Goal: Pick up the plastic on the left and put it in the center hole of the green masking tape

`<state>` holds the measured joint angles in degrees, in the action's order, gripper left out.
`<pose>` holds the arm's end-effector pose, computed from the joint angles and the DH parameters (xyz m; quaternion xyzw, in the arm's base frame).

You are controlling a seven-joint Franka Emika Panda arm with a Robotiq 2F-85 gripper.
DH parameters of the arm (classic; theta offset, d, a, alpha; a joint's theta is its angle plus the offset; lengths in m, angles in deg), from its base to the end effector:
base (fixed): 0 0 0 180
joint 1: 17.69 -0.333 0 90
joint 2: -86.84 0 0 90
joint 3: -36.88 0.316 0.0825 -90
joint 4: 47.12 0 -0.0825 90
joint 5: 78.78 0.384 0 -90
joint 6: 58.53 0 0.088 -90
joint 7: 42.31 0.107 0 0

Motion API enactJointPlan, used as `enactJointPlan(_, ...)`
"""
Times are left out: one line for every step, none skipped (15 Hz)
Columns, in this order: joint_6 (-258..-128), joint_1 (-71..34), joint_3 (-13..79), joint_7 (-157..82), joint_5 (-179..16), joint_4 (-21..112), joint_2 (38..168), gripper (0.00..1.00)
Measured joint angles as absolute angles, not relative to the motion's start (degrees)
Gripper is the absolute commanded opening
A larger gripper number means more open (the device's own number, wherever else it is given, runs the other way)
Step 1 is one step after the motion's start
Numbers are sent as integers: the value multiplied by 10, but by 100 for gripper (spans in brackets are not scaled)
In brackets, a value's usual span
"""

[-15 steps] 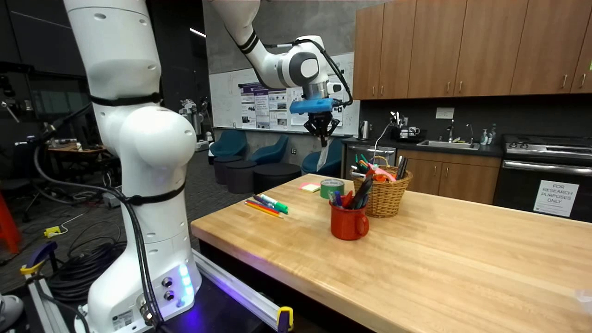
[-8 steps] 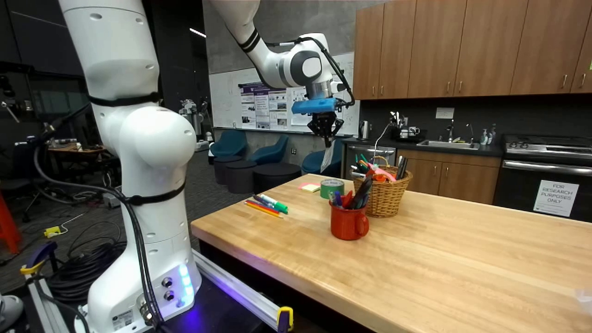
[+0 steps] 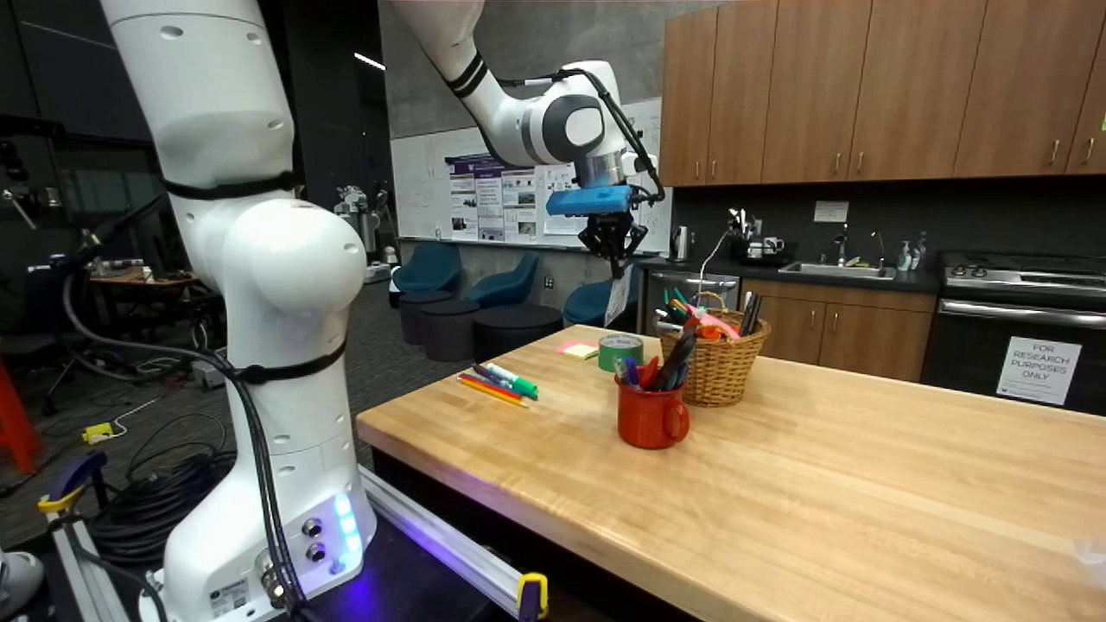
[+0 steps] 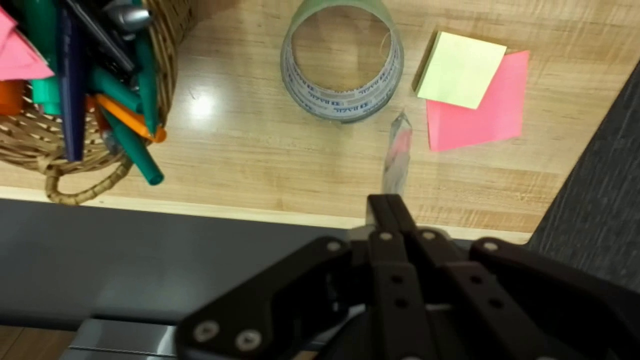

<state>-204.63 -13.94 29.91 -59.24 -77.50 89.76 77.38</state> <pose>0.4933 -0.0946 0.4166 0.9857 0.0445 0.1611 0.0215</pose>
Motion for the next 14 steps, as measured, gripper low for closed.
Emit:
enactJointPlan(-2047,-139,298,-592,-775,900,773,0)
enactJointPlan(-2048,-138,296,-592,-775,903,773,0)
enactJointPlan(-2049,-138,294,-592,-775,905,773,0)
enactJointPlan(-2050,-138,292,-592,-775,907,773,0)
enactJointPlan(-2050,-138,290,-592,-775,909,773,0)
enactJointPlan(-2051,-137,289,-592,-775,911,773,0)
enactJointPlan(-2051,-137,288,-592,-775,913,773,0)
enactJointPlan(-2052,-136,287,-592,-775,916,773,0)
enactJointPlan(-2052,-136,286,-592,-775,919,773,0)
enactJointPlan(-2052,-136,285,-592,-775,921,773,0)
enactJointPlan(-2052,-136,284,-592,-775,924,773,0)
enactJointPlan(-2052,-136,283,-592,-775,927,773,0)
enactJointPlan(-2053,-136,283,-592,-775,929,773,0)
enactJointPlan(-2054,-136,282,-592,-775,931,773,0)
